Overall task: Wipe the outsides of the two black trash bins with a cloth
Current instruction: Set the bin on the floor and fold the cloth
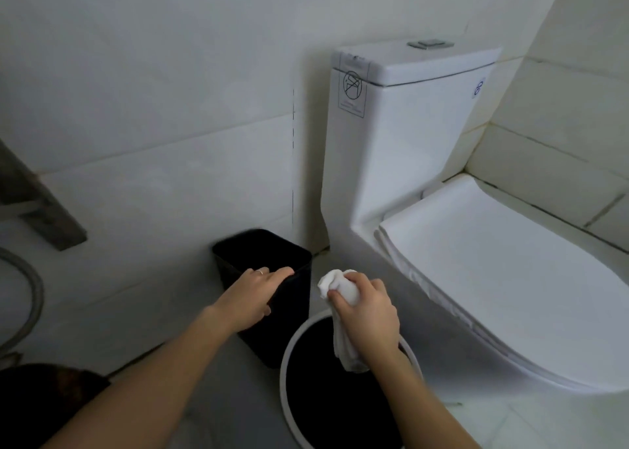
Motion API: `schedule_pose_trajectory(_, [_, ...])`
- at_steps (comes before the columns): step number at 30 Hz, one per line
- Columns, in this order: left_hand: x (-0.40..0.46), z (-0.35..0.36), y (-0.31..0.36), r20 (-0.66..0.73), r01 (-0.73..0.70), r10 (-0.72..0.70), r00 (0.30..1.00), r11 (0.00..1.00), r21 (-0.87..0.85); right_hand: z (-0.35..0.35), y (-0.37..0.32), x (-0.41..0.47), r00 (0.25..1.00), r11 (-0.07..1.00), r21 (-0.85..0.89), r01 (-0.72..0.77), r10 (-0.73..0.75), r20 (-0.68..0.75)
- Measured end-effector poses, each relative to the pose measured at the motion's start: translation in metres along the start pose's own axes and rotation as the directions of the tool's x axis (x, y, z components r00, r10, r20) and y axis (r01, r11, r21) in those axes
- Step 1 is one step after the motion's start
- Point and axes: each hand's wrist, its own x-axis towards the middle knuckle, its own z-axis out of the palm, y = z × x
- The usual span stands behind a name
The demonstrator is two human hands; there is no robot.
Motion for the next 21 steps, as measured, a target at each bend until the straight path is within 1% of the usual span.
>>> schedule_pose_trajectory(4, [-0.004,0.033,-0.003,0.031,0.029,-0.030,0.999,0.999,0.033,0.003,0.009,-0.004,1.000,1.000,-0.006,-0.019,0.019,0.008])
schedule_pose_trajectory(6, [-0.003,0.050,-0.007,0.079,0.020,-0.024,0.997,0.999,0.048,0.004,0.013,-0.005,1.000,0.999,-0.021,-0.026,0.026,0.015])
schedule_pose_trajectory(9, [-0.002,0.067,-0.009,0.168,0.052,-0.059,0.984,0.997,0.051,0.005,0.019,-0.007,0.999,0.998,-0.054,-0.030,0.031,0.026])
schedule_pose_trajectory(11, [-0.001,0.076,-0.010,0.183,0.064,-0.069,0.981,0.997,0.037,0.006,0.022,-0.006,0.999,0.997,-0.067,-0.033,0.034,0.020])
schedule_pose_trajectory(15, [-0.003,0.087,-0.013,0.221,0.069,-0.083,0.972,0.995,0.068,0.008,0.026,-0.005,0.999,0.996,-0.082,-0.042,0.043,0.012])
schedule_pose_trajectory(18, [-0.004,0.094,-0.014,0.256,0.105,-0.116,0.960,0.993,0.059,0.011,0.027,-0.004,0.999,0.995,-0.091,-0.043,0.044,0.016])
schedule_pose_trajectory(21, [-0.005,0.099,-0.016,0.263,0.133,-0.126,0.956,0.991,-0.009,0.015,0.029,-0.005,0.999,0.993,-0.115,-0.036,0.040,0.034])
